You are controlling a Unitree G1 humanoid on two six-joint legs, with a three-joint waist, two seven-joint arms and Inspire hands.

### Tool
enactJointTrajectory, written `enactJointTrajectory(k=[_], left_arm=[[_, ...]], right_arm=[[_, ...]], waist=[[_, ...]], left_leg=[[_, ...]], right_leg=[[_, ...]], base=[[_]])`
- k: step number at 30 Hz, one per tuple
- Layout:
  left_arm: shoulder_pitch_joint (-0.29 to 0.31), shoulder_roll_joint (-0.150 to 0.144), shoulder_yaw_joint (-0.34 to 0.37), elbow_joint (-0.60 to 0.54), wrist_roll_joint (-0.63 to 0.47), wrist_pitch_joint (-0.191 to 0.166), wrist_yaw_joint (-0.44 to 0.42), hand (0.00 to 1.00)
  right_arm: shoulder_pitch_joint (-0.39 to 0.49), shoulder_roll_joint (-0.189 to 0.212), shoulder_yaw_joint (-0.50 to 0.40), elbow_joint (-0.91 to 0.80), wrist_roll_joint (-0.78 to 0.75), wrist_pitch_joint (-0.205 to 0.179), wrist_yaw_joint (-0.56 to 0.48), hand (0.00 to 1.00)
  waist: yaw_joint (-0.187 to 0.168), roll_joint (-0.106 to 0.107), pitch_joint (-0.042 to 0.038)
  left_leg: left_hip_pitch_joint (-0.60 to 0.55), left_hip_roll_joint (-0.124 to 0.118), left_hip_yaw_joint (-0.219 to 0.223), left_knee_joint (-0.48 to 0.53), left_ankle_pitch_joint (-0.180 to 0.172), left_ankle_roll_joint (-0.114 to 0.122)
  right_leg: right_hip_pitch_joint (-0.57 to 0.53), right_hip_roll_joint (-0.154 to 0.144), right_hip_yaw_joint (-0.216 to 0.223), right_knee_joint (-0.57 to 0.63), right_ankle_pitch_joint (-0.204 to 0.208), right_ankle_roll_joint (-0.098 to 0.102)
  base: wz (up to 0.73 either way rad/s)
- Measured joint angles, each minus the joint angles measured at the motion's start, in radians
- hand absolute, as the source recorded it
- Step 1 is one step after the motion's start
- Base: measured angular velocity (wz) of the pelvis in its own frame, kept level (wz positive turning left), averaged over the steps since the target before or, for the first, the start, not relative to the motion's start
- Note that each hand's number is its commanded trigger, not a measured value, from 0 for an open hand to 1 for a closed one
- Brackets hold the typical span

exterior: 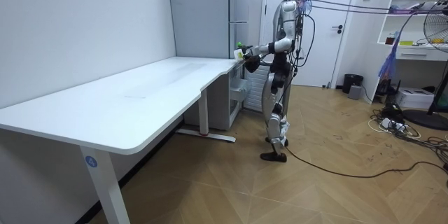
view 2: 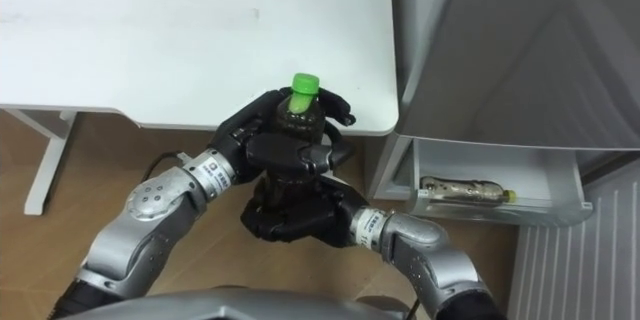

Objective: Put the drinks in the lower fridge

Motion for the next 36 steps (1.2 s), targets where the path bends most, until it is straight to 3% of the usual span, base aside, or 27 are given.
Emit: enactJointTrajectory(k=[26, 36], left_arm=[[0.000, -0.006, 0.009, -0.020, -0.033, 0.000, 0.039, 0.00], [-0.003, 0.016, 0.017, -0.020, -0.109, 0.000, 0.044, 0.00]], right_arm=[[-0.002, 0.000, -0.002, -0.001, 0.033, -0.014, 0.002, 1.00], [-0.006, 0.006, -0.002, -0.010, 0.034, -0.011, 0.003, 1.00]], waist=[[-0.002, 0.000, 0.0006], [-0.002, 0.005, 0.0038]], left_leg=[[-0.002, 0.000, 0.002, -0.005, 0.000, 0.000], [-0.031, 0.007, 0.003, 0.015, -0.002, 0.001]], right_leg=[[-0.003, -0.001, -0.002, -0.001, 0.000, 0.000], [-0.017, 0.000, 0.006, 0.003, 0.000, 0.000]], base=[[0.00], [0.00]])
